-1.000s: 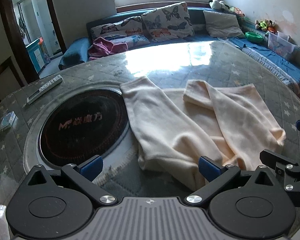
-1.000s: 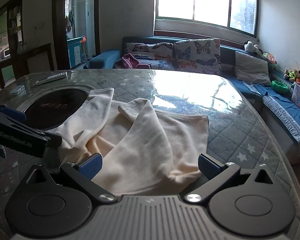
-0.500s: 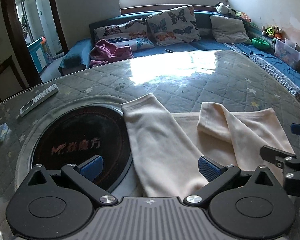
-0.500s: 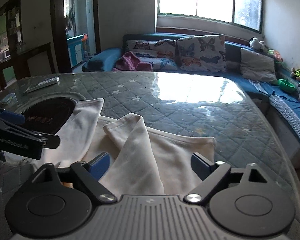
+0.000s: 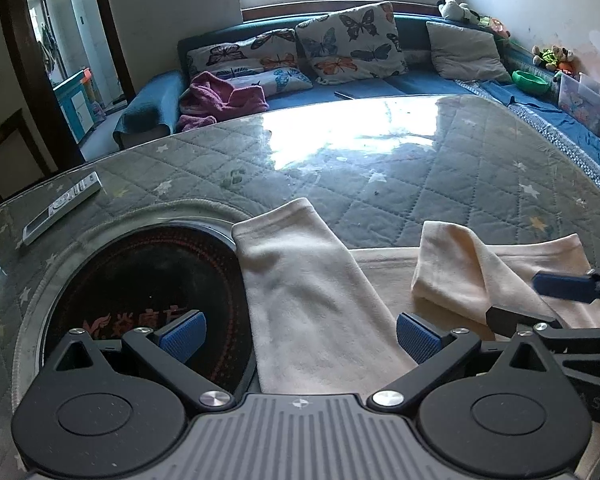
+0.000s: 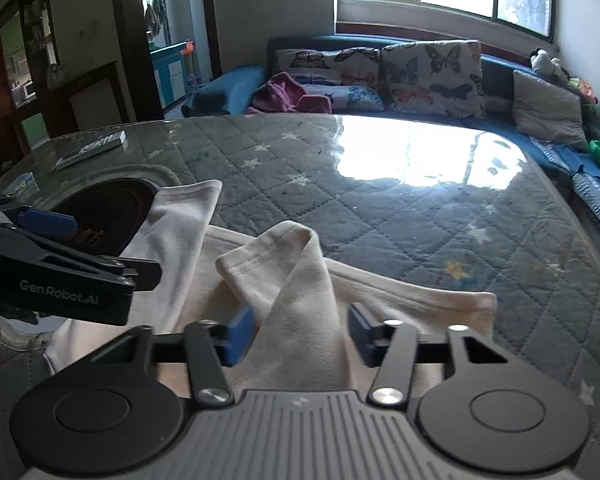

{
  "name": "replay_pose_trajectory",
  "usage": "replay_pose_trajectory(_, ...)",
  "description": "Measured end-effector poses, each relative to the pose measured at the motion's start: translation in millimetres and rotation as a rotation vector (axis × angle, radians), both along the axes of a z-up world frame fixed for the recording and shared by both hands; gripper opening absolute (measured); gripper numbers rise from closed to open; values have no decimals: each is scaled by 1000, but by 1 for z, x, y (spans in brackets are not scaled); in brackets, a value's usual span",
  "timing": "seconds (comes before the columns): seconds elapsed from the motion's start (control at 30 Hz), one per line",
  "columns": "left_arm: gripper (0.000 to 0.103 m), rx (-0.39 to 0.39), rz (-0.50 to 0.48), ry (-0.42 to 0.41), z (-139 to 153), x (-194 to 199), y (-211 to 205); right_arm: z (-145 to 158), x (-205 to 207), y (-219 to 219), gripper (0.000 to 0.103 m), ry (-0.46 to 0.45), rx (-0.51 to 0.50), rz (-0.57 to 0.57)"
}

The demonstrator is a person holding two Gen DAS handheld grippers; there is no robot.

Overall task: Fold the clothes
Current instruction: 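Grasp a sleeve of the cream sweatshirt with the right gripper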

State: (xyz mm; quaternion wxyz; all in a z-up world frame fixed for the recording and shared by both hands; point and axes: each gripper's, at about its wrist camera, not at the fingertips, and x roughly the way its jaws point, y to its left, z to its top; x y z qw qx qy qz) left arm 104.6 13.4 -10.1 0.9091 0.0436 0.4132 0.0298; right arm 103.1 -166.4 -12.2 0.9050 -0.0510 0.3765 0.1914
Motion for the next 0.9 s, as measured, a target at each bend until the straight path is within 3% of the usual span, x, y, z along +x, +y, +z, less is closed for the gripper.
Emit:
replay_pose_trajectory(0.23, 103, 6, -5, 12, -5, 3, -3, 3, -3, -13, 7, -35, 7, -30)
replay_pose_trajectory(0.33, 103, 12, -4, 17, -7, 5, -5, 5, -5, -20, 3, -54, 14, -46)
replay_pose_trajectory(0.53, 103, 23, -10, 23, -11, 6, -8, 21, -20, -57, 2, -132, 10, -137)
replay_pose_trajectory(0.67, 103, 26, -15, 23, -13, 6, -10, 26, -30, -81, 2, -134, 9, -176)
replay_pose_trajectory(0.8, 103, 30, -5, 29, -16, 7, -9, 23, -27, -73, 9, -97, 29, -124)
replay_pose_trajectory(0.9, 103, 33, 5, 34, -17, 7, -6, 19, -20, -53, 31, -74, 50, -64)
